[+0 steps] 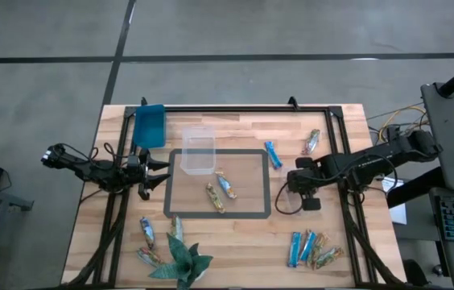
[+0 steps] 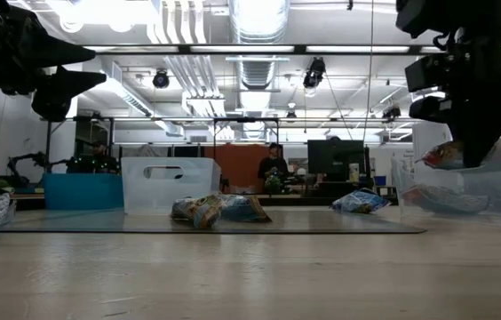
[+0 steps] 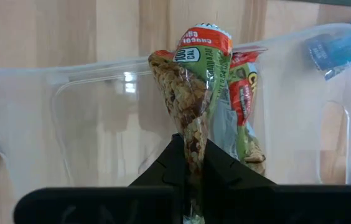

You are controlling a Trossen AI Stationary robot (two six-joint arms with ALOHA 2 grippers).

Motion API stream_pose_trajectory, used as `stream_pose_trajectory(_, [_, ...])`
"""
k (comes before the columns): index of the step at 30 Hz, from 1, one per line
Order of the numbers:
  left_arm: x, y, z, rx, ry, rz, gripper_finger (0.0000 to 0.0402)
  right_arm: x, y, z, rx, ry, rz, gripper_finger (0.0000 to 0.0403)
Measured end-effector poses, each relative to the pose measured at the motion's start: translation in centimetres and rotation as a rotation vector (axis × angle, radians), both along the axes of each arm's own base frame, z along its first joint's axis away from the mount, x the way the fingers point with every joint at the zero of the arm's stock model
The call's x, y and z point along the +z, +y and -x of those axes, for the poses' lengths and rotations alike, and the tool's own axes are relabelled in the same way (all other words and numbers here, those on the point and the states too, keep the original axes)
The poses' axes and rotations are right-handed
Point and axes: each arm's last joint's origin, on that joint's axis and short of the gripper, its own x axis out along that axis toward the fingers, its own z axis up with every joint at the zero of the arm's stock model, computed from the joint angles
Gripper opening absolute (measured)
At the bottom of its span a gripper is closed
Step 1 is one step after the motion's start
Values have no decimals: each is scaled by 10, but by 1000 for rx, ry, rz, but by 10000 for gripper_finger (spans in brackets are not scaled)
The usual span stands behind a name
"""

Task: Pick and place Granola Bars by type
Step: Put the red granola bar into the right transparent bin

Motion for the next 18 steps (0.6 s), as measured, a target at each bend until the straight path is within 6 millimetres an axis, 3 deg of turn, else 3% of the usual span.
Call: stream_pose_trajectory(18, [0,0,0,0,0,0,197,-16,-10,-9,-34,51,-8,11])
